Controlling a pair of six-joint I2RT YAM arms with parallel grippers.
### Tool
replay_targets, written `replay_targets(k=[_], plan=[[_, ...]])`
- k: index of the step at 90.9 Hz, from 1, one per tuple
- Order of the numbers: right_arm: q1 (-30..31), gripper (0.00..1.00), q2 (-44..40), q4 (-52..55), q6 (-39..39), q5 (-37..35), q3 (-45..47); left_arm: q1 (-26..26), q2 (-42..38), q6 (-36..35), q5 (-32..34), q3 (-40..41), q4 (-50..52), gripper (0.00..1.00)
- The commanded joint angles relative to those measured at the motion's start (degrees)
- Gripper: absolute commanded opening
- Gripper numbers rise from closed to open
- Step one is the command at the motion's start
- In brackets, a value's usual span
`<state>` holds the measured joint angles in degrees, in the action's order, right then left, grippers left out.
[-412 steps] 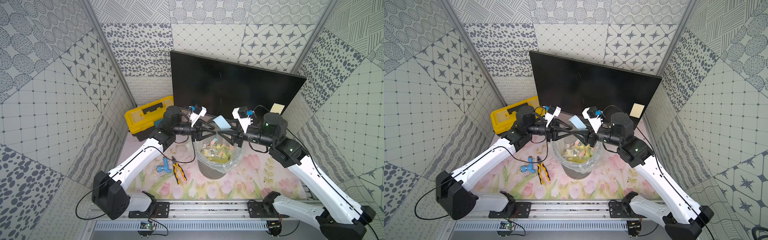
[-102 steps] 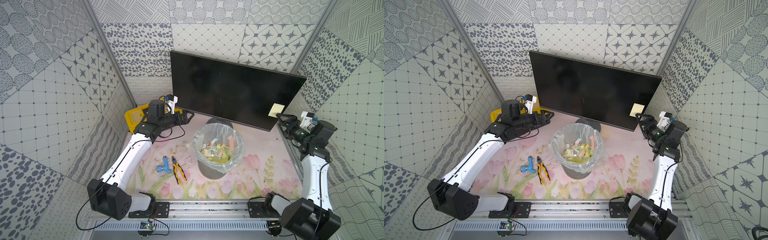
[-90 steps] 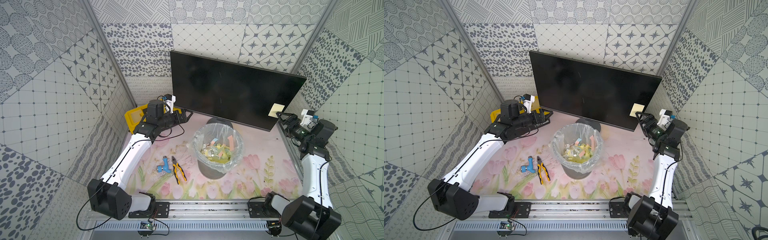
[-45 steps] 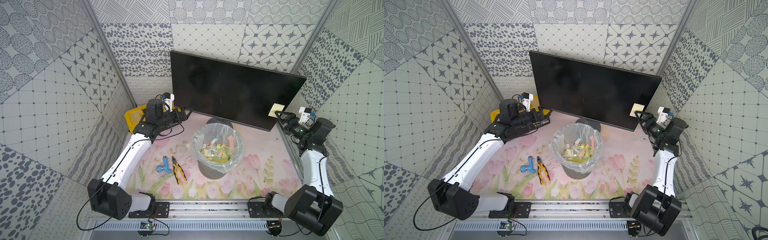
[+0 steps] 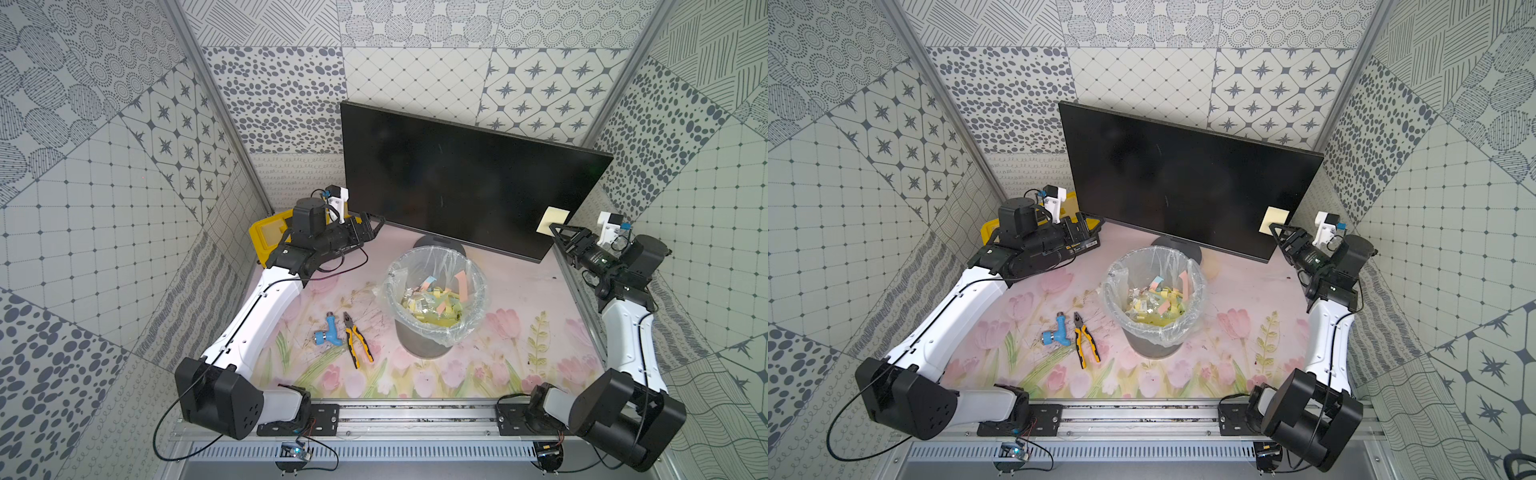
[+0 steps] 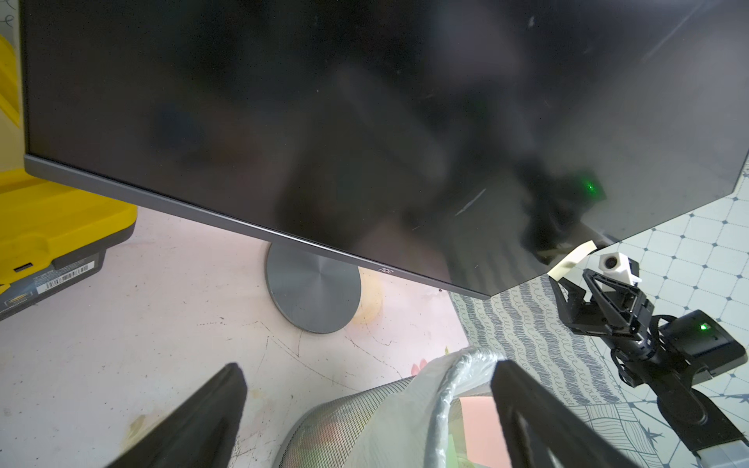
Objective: Remove the sticky note from the monitor
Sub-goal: Tear off the sticky note from the monitor.
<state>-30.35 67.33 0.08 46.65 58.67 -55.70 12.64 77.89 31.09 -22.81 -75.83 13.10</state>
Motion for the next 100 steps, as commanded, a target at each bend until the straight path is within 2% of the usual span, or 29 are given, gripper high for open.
replay_targets(k=[1,17,27,28,63,100], plan=[[-0.06,0.52,-2.18,1.44,-2.28,-1.40,-1.16,-0.01,-0.03,0.37,-1.97,-0.36,-3.27,0.99],[-0.05,0.27,-2.43,2.64,-2.56,-1.56,-1.09,-0.05,0.07,0.37,-2.15,-0.35,-3.17,0.99],[-0.06,0.05,-3.02,2.82,-2.49,-2.14,-0.80,-0.06,0.26,0.63,-2.32,-0.32,-3.33,0.99],[-0.06,0.00,-3.05,2.86,-2.51,-2.14,-0.80,-0.02,0.30,0.68,-2.32,-0.30,-3.29,0.99],[0.03,0.00,-6.66,9.65,-5.75,-3.84,-0.77,-0.07,0.48,0.60,-2.42,-0.32,-3.18,0.99],[1.24,0.00,-8.94,10.54,-5.73,-4.11,-1.54,-0.08,0.77,-0.48,-2.74,-1.06,-2.56,0.99]])
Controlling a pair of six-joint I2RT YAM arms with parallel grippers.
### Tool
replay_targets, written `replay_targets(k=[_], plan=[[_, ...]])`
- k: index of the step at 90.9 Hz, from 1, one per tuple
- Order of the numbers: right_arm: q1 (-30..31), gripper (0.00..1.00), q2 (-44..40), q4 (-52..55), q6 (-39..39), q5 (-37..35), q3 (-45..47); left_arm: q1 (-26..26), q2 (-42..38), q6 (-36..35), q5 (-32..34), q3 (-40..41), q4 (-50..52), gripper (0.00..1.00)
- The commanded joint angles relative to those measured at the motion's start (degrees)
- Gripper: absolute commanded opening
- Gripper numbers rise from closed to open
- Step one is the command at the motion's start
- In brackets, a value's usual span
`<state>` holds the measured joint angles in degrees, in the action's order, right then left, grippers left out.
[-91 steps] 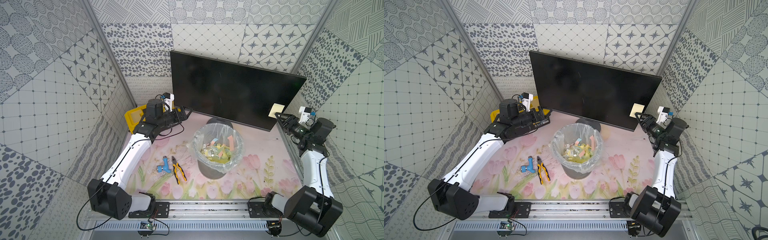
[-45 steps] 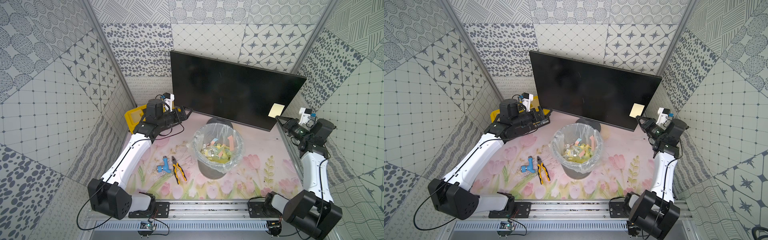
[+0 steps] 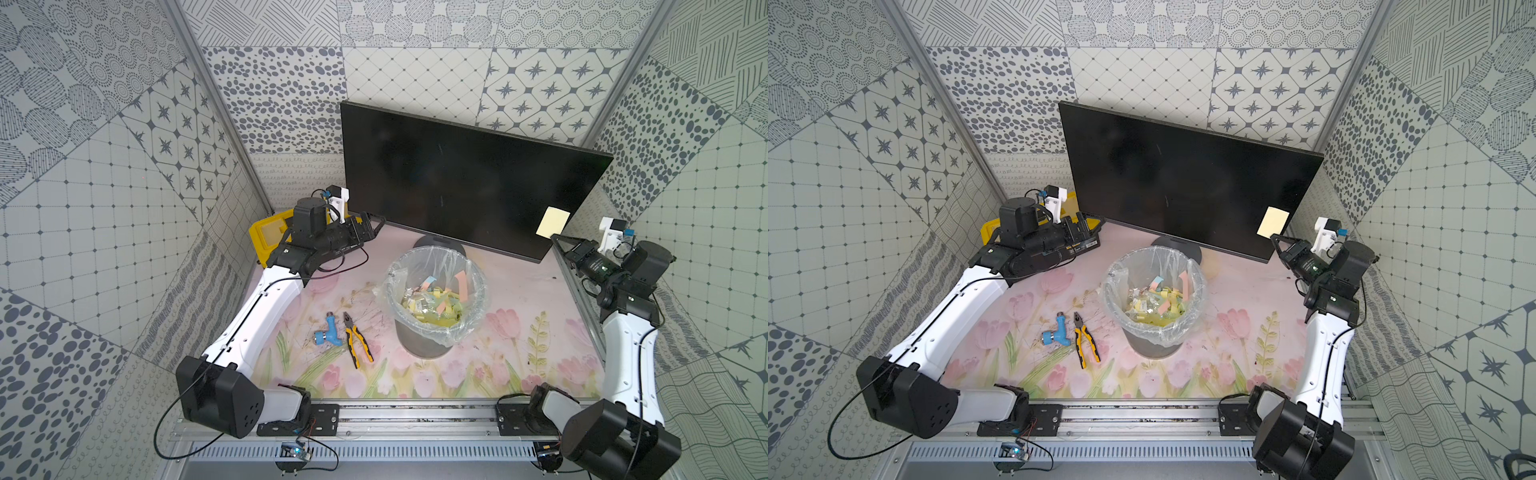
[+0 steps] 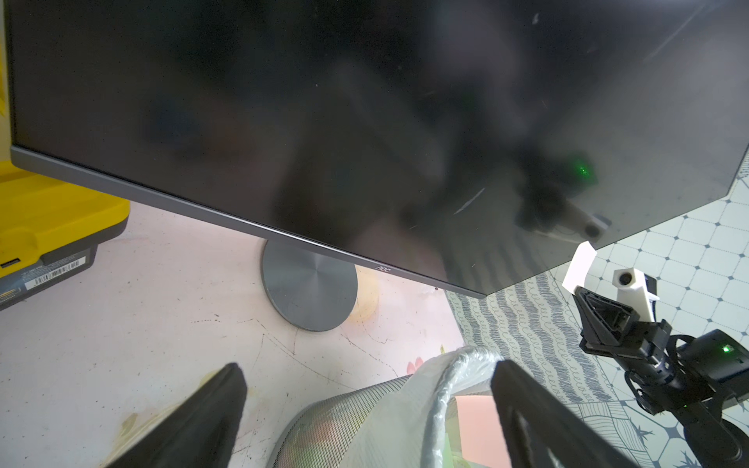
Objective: Remove the sticky note from the monitor
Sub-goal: Tear off the sticky note from the monitor.
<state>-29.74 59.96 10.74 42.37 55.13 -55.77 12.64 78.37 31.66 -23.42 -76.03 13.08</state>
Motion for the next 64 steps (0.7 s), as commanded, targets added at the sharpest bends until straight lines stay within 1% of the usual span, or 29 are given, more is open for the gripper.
replay_targets(k=[1,12,16,22,31,40,49,64], plan=[[0.72,0.00,-1.63,-0.07,-1.39,-0.69,-1.51,-0.08,0.29,-1.06,-2.19,-0.87,-2.45,0.99],[2.07,0.00,-2.19,-0.02,-0.77,-1.15,-1.31,-0.02,0.29,-2.31,-4.52,-1.73,-1.22,0.99],[2.83,0.00,-2.55,0.07,-0.53,-1.33,-1.47,-0.06,0.43,-4.22,-6.50,-3.36,1.17,0.99],[4.08,0.00,-3.05,0.51,-0.39,-1.81,-2.11,-0.08,0.72,-8.09,-8.97,-6.54,7.51,0.99],[7.33,0.00,-3.46,2.33,-1.03,-2.74,-4.09,-0.07,0.54,-12.20,-11.60,-9.68,15.06,0.99],[12.37,0.00,-3.39,5.17,-2.92,-4.27,-6.64,0.12,-0.32,-12.93,-14.34,-9.58,16.84,0.98],[18.44,0.00,-2.07,7.37,-4.69,-5.13,-10.55,1.78,-0.81,-15.59,-14.65,-9.78,20.35,0.97],[27.42,0.00,1.29,13.00,-8.79,-7.16,-18.31,5.84,-1.02,-20.83,-10.39,-10.29,27.17,0.95]])
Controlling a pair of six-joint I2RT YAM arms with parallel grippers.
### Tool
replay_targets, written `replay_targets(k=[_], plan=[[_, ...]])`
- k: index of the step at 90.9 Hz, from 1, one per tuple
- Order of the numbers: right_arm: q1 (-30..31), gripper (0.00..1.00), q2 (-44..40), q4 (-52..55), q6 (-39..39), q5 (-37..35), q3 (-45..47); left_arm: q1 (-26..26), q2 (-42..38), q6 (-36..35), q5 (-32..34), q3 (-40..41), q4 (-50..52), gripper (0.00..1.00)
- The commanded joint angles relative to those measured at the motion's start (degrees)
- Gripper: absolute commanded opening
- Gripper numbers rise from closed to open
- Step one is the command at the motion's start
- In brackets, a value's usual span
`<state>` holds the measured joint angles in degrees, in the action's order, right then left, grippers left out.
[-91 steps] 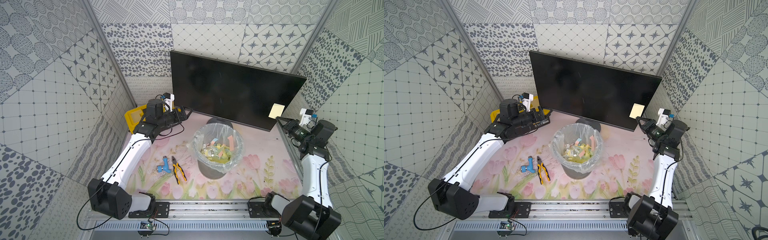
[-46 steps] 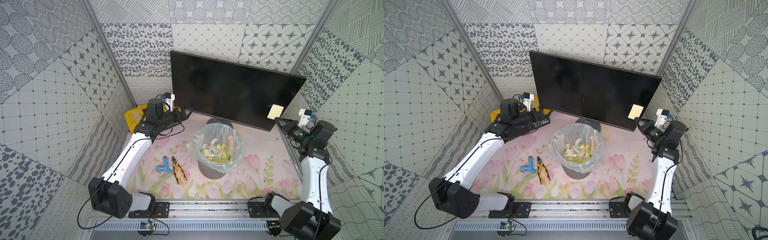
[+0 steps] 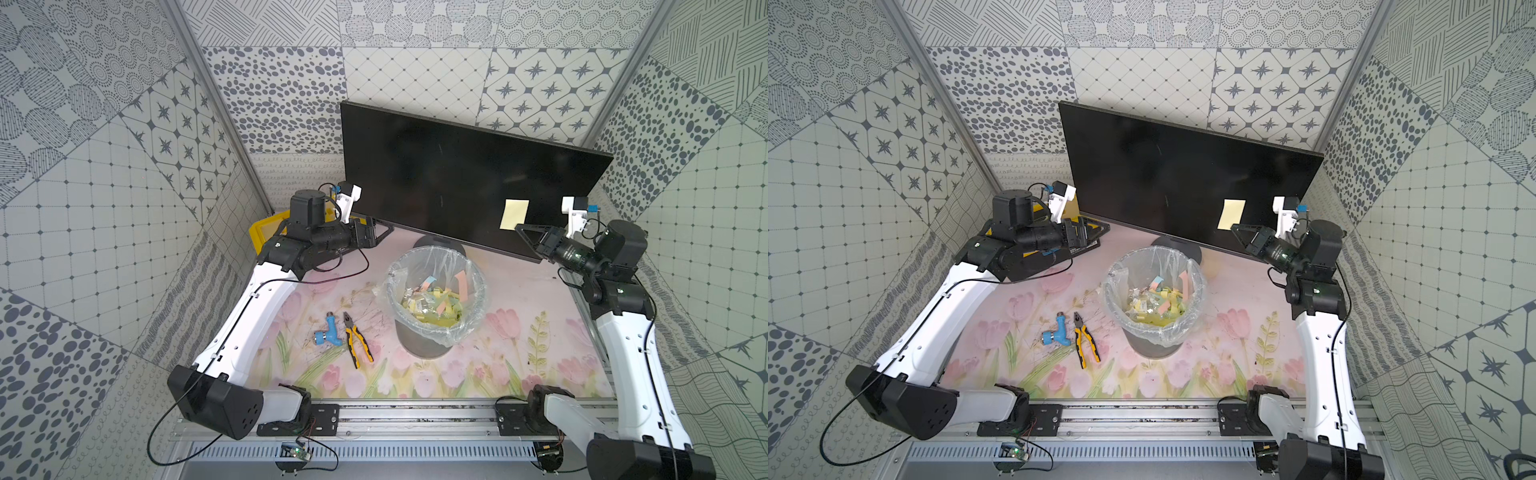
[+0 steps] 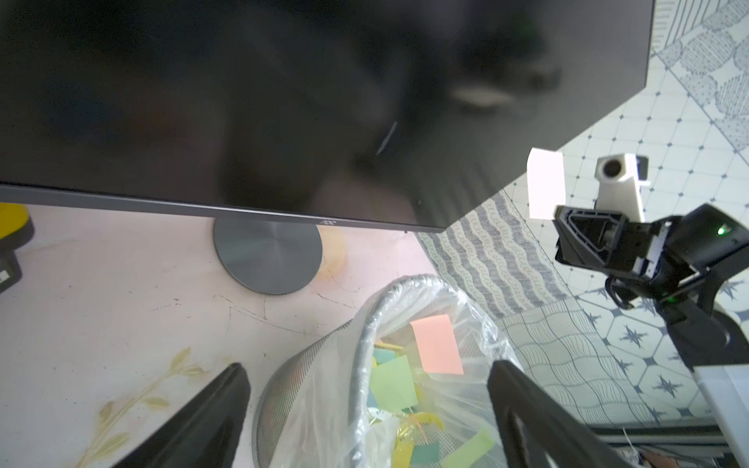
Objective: Remove the sticky note from the monitor
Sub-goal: Tear off the sticky note from the monitor, then place the sticky note in the trash bin.
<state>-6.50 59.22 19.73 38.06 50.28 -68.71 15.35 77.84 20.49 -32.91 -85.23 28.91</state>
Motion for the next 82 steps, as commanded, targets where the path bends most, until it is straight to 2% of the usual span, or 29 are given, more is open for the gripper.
replay_targets(k=[1,14,24,37,56,82], plan=[[5.08,0.00,2.30,4.54,-4.97,-2.48,-5.86,3.34,-0.36,-9.89,-0.43,-1.17,11.79,0.95],[12.71,0.00,6.84,13.22,-9.46,-1.91,-12.81,7.09,1.39,-13.03,6.16,-4.05,19.23,0.91],[18.90,0.00,10.52,25.68,-16.83,-4.37,-19.02,10.50,2.93,-15.13,10.07,-6.25,24.22,0.89],[24.85,0.00,14.08,36.09,-24.33,-9.01,-23.64,11.31,3.43,-13.27,15.27,-5.72,24.48,0.78],[32.73,0.00,20.70,51.27,-32.85,-17.63,-31.38,12.50,5.18,-11.48,14.34,-4.32,21.98,0.65],[41.76,0.00,26.09,59.32,-38.08,-27.71,-33.55,12.46,5.54,-9.06,13.30,-0.67,17.55,0.42]])
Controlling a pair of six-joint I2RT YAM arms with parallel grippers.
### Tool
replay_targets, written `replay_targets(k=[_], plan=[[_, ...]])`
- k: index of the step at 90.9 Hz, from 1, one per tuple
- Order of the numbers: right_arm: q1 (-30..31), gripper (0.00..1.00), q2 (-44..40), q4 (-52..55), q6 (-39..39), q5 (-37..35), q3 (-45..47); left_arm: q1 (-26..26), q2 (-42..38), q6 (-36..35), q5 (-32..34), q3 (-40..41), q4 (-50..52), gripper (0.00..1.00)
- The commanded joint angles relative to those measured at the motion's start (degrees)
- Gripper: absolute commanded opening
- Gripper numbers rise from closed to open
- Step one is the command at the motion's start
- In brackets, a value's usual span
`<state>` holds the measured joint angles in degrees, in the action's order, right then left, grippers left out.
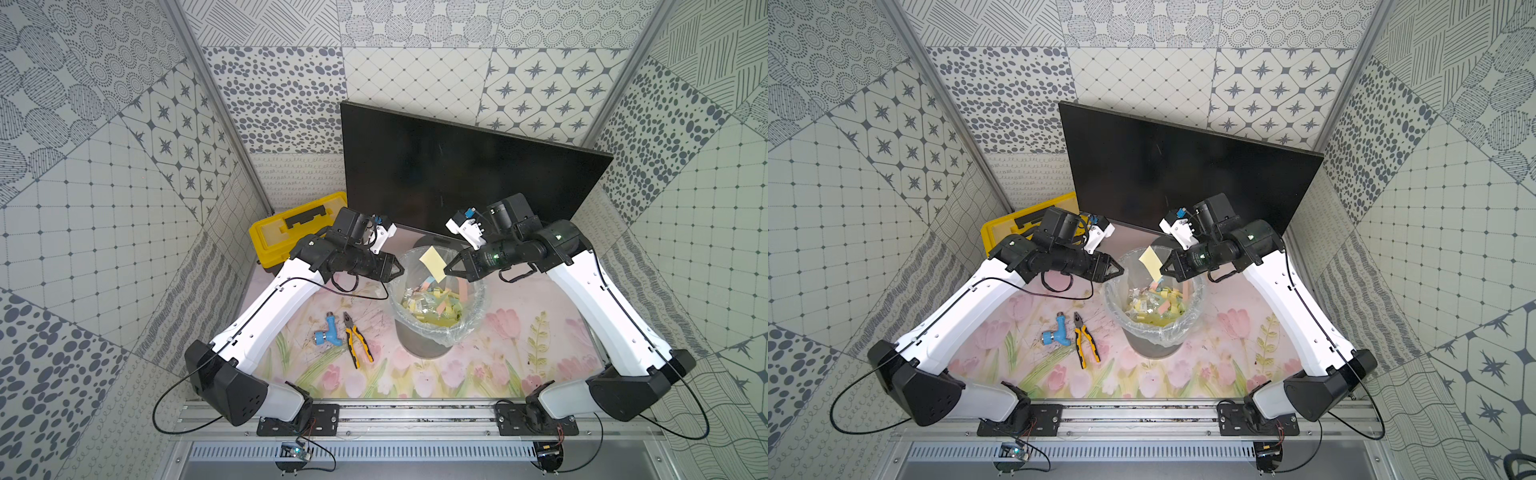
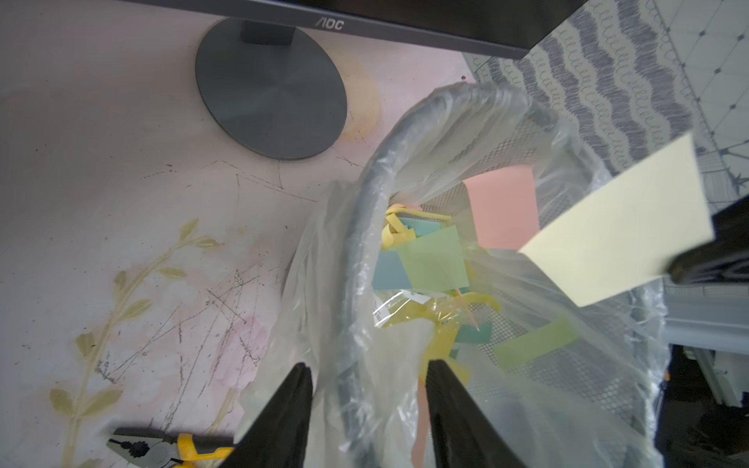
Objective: Remove the sticky note from the monitor
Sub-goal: Place the sticky note in the trash bin.
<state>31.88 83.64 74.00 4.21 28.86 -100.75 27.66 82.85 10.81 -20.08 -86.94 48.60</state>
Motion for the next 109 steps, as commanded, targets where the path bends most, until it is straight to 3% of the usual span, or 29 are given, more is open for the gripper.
replay_targets(k=[1,14,28,38,69,81,98,109], plan=[[3.59,0.00,2.00,5.25,-4.39,-6.81,-1.53,0.18,0.55,0.66,0.38,1.01,-2.17,0.41],[7.20,0.00,5.46,6.50,-5.77,-11.76,-2.14,0.20,1.43,1.35,-0.72,1.36,-2.82,0.29],[8.85,0.00,7.76,6.60,-6.01,-14.81,-3.59,0.20,1.44,1.67,-1.23,1.59,-3.39,0.28],[9.13,0.06,8.45,6.60,-6.18,-15.87,-4.18,0.20,1.28,1.59,-1.19,1.49,-3.52,0.28],[10.76,0.49,9.08,7.17,-7.01,-22.20,-5.80,0.17,1.02,2.33,-2.24,1.39,-5.22,0.28],[10.84,0.64,8.22,6.04,-7.02,-23.86,-6.87,0.20,0.62,2.29,-2.25,1.38,-5.88,0.35],[10.68,0.77,5.00,2.84,-7.03,-28.26,-7.88,0.09,-1.87,2.47,0.23,2.99,-9.79,0.63],[10.62,0.83,1.72,-1.20,-6.92,-34.04,-8.31,-1.17,-4.33,3.60,2.68,3.61,-14.59,0.72]])
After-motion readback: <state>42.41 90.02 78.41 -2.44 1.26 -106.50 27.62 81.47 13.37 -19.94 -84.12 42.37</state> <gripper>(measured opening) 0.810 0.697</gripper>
